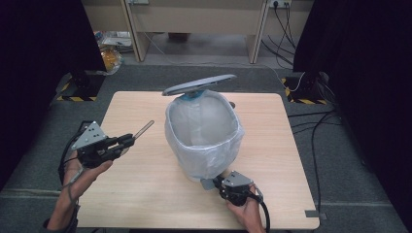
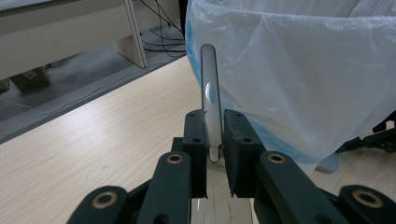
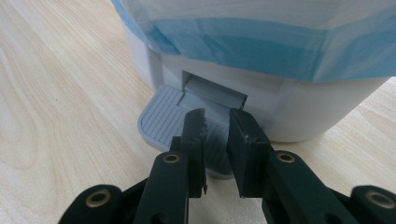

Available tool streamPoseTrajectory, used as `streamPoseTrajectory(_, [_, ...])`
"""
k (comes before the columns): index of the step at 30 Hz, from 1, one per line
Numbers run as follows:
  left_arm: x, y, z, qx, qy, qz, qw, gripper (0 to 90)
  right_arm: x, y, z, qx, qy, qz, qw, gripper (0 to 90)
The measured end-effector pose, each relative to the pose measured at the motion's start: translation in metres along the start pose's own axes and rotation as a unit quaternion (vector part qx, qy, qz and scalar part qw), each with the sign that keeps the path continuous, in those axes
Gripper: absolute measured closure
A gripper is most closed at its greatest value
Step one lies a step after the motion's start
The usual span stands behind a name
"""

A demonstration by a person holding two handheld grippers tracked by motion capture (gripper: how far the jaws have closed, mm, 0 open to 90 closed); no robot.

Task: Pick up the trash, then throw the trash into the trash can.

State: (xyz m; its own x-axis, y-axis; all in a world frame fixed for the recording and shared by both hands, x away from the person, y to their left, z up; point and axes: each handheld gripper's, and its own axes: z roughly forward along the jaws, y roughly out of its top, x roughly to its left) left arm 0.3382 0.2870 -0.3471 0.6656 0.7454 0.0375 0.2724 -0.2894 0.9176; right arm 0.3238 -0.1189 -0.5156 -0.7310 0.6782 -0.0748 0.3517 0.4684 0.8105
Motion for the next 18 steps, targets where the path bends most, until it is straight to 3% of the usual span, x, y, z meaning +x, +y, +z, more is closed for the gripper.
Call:
streamPoseTrajectory(5, [0.0,0.004,-0.001,-0.011,-0.012,-0.006,0.9998,79.5,0.0,0.0,0.0,0.0,0.0,0.0,1.0,76.3])
streamPoseTrajectory(18, [-0.007,0.023,0.002,-0.026,-0.028,0.005,0.9992,79.5,0.0,0.0,0.0,0.0,0.0,-0.002,1.0,76.3])
